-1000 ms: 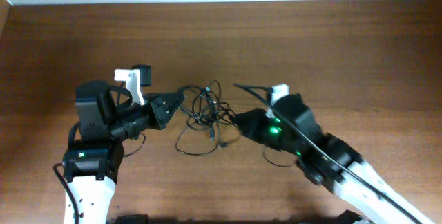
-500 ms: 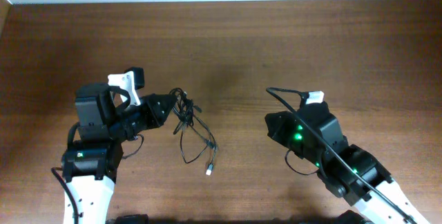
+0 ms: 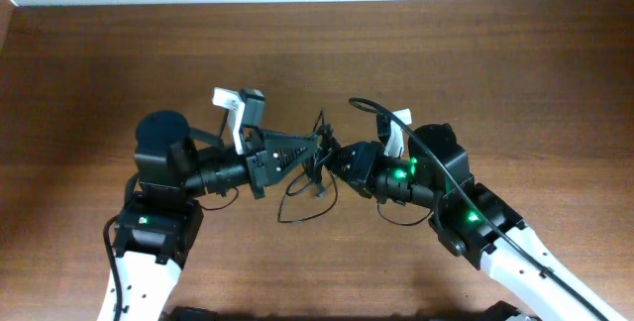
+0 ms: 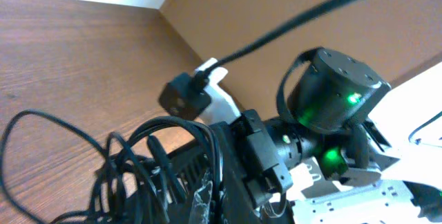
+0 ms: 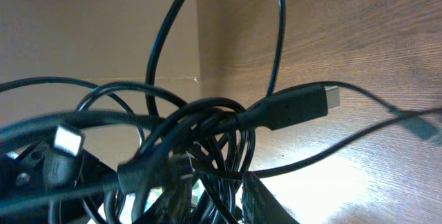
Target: Untangle cables
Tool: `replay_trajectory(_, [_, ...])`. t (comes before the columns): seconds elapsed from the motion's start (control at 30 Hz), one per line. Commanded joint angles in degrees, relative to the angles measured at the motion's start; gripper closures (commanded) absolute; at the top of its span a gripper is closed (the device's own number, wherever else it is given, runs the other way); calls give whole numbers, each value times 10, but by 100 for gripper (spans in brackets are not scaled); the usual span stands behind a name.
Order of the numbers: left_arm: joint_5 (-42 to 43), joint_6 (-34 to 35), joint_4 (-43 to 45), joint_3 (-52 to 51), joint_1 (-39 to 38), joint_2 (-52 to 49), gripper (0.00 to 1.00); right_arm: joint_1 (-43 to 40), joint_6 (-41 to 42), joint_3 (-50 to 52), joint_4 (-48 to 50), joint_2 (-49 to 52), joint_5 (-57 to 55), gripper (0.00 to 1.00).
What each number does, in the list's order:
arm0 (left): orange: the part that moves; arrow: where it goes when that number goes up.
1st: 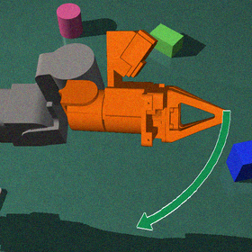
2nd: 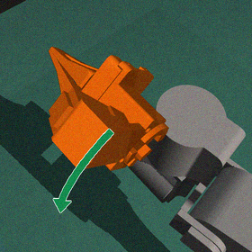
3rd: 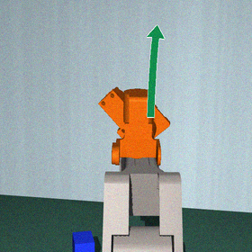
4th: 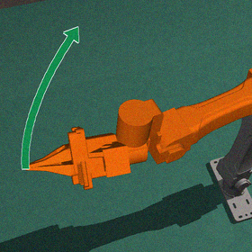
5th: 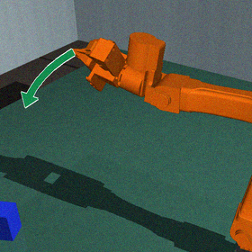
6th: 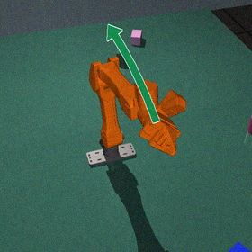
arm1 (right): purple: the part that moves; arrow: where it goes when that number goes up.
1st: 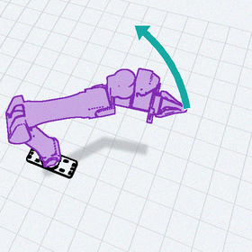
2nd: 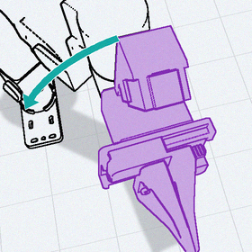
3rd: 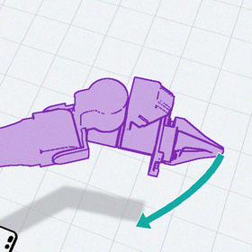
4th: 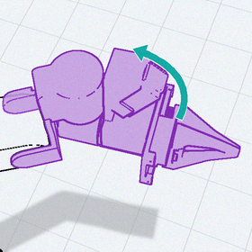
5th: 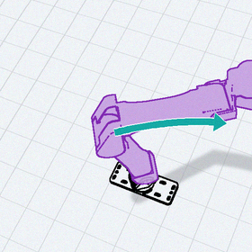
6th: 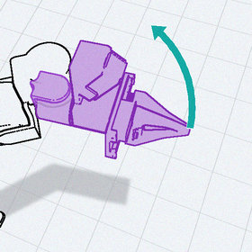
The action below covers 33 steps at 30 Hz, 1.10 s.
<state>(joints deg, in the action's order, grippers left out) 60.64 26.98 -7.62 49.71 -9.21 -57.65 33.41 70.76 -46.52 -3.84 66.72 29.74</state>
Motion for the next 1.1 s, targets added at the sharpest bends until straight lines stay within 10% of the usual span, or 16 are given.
replay_trajectory(0.0, [6, -22, 27, 9, -19, 3, 100, 0, 3, -3, 32, 3, 11, 71])
replay_trajectory(0.37, [6, 12, 97, 9, -35, 3, 100, 0, 0, -3, 40, 14, -34, 40])
replay_trajectory(0.47, [3, 80, 110, 9, -35, 3, 100, 0, 0, -3, 16, 43, -34, 96])
replay_trajectory(0.6, [-107, 79, 44, 9, -35, 3, 100, -1, -100, -3, -20, 44, -28, 96])
replay_trajectory(0.77, [-592, 78, -271, 9, -35, 3, 100, -21, -211, -3, -76, -56, -14, 96])
replay_trajectory(1.07, [-664, 84, -280, 9, -35, 3, 100, -35, -365, -3, -80, -155, 104, 96])
